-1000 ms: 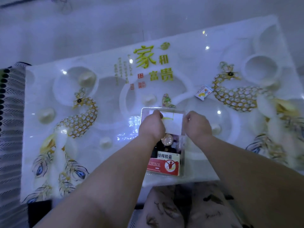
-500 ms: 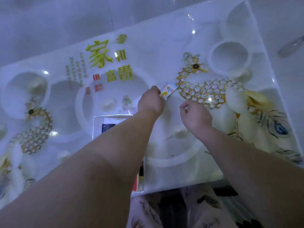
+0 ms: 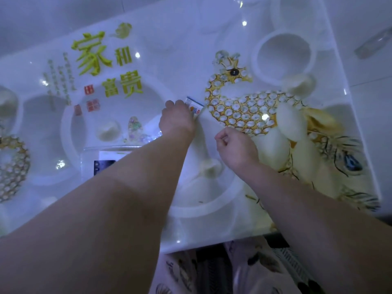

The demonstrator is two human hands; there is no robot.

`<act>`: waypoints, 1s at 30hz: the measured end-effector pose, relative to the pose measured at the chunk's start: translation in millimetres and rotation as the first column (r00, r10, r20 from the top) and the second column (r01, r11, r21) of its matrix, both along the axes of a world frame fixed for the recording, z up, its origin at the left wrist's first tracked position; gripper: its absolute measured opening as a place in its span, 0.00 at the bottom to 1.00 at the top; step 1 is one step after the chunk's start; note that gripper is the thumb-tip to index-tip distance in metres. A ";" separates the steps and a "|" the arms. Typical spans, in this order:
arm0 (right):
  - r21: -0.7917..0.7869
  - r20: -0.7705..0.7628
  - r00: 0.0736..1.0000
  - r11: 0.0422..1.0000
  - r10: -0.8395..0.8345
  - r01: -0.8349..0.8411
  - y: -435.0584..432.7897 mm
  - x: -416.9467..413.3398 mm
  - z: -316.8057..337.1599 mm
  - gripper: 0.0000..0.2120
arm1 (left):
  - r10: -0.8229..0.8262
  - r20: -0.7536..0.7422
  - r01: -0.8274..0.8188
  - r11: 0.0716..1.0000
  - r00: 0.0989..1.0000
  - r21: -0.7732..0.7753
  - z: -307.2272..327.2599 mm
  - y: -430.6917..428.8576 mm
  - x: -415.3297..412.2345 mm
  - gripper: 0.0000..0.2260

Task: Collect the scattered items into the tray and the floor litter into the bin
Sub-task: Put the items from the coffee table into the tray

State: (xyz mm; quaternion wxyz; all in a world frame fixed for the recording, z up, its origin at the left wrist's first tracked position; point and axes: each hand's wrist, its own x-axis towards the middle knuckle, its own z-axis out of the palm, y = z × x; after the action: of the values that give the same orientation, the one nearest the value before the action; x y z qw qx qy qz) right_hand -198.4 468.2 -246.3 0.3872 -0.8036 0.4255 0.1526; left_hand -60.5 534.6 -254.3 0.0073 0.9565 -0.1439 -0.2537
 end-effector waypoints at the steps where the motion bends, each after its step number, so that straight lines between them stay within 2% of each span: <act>1: 0.004 0.001 1.000 1.000 -0.003 0.003 1.1 -0.2 0.6 0.06 | -0.020 0.010 0.020 1.000 1.000 0.016 1.1 1.0 0.1 0.15; 6: 0.017 -0.035 0.999 1.000 0.012 -0.012 14.0 -0.8 14.5 0.07 | -0.094 -0.038 0.095 0.995 0.995 0.025 21.4 14.3 -2.7 0.12; 10: 0.031 -0.048 0.998 0.999 0.033 -0.031 32.1 4.4 34.4 0.07 | -0.096 -0.055 0.095 0.995 0.994 -0.020 50.3 46.6 -2.6 0.09; 14: 0.040 -0.039 0.997 0.997 0.061 -0.060 61.6 11.9 59.2 0.07 | -0.075 -0.079 0.068 0.994 0.994 -0.086 92.6 92.5 -0.4 0.11; 19: 0.084 -0.063 0.991 0.990 0.121 -0.116 105.7 18.3 83.3 0.06 | -0.062 -0.137 0.056 0.997 0.989 -0.047 130.8 155.5 0.0 0.09; 23: 0.089 -0.076 0.981 0.981 0.177 -0.170 132.7 11.2 91.3 0.08 | -0.027 -0.260 0.030 1.000 0.965 0.008 139.8 194.4 -4.7 0.09; 27: 0.075 -0.124 0.974 0.981 0.188 -0.179 154.8 4.1 93.6 0.08 | -0.043 -0.372 0.074 0.995 0.927 0.070 133.5 225.4 -14.4 0.08; 30: 0.059 -0.154 0.968 0.980 0.197 -0.190 166.6 0.8 92.4 0.09 | -0.071 -0.416 0.097 0.994 0.906 0.041 123.0 238.9 -22.5 0.05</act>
State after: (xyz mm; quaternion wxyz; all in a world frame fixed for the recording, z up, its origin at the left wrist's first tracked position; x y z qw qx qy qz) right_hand -197.6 634.8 -153.9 0.3530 -0.8178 0.3711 0.2625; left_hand -83.1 773.5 -131.3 -0.0022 0.8736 -0.1724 -0.4550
